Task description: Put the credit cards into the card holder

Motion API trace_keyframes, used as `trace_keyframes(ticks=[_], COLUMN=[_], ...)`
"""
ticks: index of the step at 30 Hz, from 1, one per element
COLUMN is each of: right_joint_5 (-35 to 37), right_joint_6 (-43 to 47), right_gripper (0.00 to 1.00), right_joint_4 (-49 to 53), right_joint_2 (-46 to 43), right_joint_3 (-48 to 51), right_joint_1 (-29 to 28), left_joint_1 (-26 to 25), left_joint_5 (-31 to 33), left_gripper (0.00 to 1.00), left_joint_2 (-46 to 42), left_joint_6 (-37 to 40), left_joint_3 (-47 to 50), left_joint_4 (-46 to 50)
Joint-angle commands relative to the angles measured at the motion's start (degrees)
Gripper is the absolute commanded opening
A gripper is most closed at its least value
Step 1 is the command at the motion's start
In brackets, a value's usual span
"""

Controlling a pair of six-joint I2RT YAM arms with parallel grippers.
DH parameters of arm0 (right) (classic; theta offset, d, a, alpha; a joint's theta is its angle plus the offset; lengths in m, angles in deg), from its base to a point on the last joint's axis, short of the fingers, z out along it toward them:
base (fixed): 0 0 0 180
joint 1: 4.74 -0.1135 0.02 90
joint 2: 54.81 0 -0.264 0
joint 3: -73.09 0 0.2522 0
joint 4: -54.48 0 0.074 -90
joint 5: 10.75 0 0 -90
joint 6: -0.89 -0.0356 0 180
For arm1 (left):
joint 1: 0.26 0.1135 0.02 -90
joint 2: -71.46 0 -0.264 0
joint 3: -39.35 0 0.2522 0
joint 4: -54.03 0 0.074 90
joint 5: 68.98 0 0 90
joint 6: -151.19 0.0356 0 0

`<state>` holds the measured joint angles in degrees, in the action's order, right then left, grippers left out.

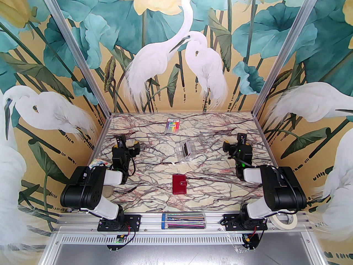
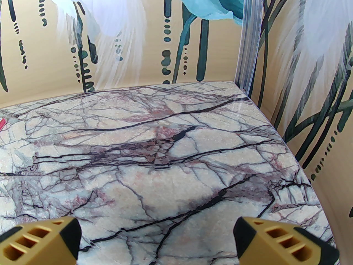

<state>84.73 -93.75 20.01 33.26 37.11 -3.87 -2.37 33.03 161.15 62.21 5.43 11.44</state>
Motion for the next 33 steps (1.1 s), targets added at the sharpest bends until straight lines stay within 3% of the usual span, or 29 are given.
trace_keyframes(ticks=[1,4,9,11,14,17,23,29,33], right_joint_5=[-0.36,1.73,1.83,0.62,-1.75,-2.52,-3.3,-8.67,-14.83], right_joint_6=[0.24,0.68,-1.01,-2.75,-5.13,-8.36,-16.79,-21.37,-25.59], right_gripper=[0.99,0.99,0.99,0.99,1.0,0.99,1.0,0.99,0.98], right_joint_4=[0.09,2.82,13.51,16.9,23.95,30.08,43.53,61.07,68.25], right_joint_2=[-0.92,-5.24,-17.28,-22.13,-29.54,-35.87,-49.13,-55.7,-56.04], right_joint_3=[-0.29,0.23,-0.36,-0.38,-1.23,-1.95,-2.41,-5.84,-7.48], right_joint_1=[-0.13,-0.95,-1.24,-1.28,-1.3,-1.28,-1.3,-1.25,-1.29], left_joint_1=[-1.5,-2.53,-2.94,-6.85,-7.27,-7.21,-6.3,-5.98,-6.06], left_joint_5=[4.05,3.81,3.72,16.46,15.15,12.34,-2.08,-27.11,-41.88], left_gripper=[1.0,0.99,1.0,1.0,1.0,1.0,1.0,0.98,0.94], left_joint_2=[-1.08,-1.19,-2.91,-8.06,-20.39,-29.7,-40.61,-48.07,-48.23], left_joint_6=[0.2,1.62,2.5,4.03,0.91,-8.0,-29.14,-36.7,-41.36], left_joint_3=[0.9,3.85,4.96,3.11,-0.23,-2.72,-7.12,-10.78,-8.87], left_joint_4=[-2.93,-8.74,-9.91,-3.35,10.6,23.34,46.4,64.88,67.42])
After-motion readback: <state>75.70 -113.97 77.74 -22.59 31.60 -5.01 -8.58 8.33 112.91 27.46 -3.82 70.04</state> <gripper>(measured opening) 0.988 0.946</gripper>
